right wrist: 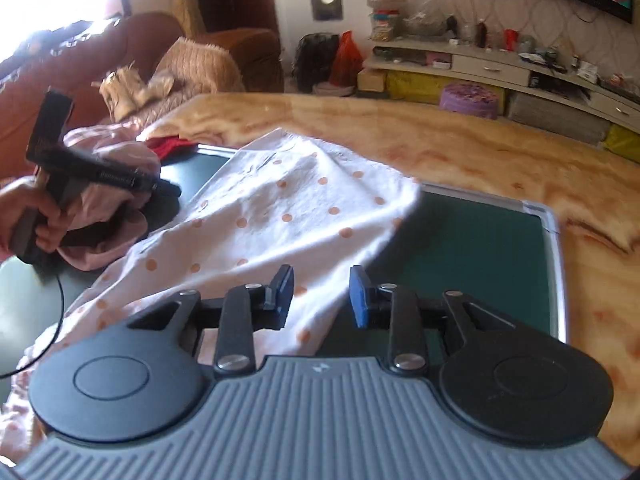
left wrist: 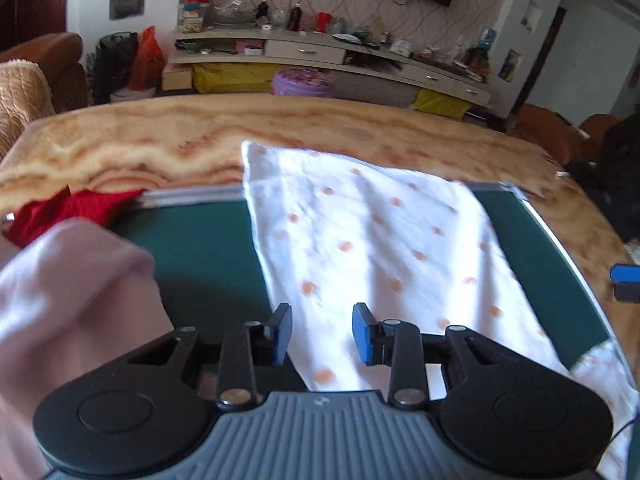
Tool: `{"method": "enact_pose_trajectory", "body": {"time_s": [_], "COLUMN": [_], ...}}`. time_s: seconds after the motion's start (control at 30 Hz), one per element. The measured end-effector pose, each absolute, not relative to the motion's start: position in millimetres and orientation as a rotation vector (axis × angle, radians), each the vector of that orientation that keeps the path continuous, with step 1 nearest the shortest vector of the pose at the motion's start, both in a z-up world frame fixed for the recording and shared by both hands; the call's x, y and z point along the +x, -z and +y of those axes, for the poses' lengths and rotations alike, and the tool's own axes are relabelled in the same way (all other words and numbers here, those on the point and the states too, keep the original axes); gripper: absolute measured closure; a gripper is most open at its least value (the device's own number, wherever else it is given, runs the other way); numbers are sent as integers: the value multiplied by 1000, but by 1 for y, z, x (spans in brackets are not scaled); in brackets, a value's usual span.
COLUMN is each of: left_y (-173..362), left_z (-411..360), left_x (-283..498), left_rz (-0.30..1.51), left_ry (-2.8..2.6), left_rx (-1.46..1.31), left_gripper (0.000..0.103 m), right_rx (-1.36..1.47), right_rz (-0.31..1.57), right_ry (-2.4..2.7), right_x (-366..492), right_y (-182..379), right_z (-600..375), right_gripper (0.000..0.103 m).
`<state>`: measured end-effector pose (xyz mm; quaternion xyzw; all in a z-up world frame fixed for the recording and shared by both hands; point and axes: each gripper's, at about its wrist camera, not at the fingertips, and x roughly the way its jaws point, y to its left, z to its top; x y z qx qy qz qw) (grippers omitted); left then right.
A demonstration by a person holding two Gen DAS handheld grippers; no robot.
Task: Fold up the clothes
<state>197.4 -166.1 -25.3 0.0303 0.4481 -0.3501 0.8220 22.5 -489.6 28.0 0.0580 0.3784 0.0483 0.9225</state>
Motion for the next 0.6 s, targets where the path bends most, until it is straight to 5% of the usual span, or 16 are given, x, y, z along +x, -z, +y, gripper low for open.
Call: {"method": "enact_pose_trajectory", "body": {"time_s": [0.07, 0.23, 0.5, 0.6], "left_y": [21, 16, 35, 44], "left_z": [-159, -146, -141, -134], "left_x": [151, 31, -72, -79], "left_rz": [971, 973, 976, 1004], "left_ry": [812, 940, 954, 930], "left_rx": [47, 68, 171, 163], "left_gripper": [62, 58, 53, 53], "right_rx": [168, 405, 852, 895], "right_rz": [777, 862, 788, 755], "right_ry": [-34, 183, 377, 425], "right_x": [-32, -128, -210, -198], "right_y": [-49, -6, 69, 75], "right_z": [-510, -536, -565, -567], "right_gripper": [47, 36, 36, 49]}}
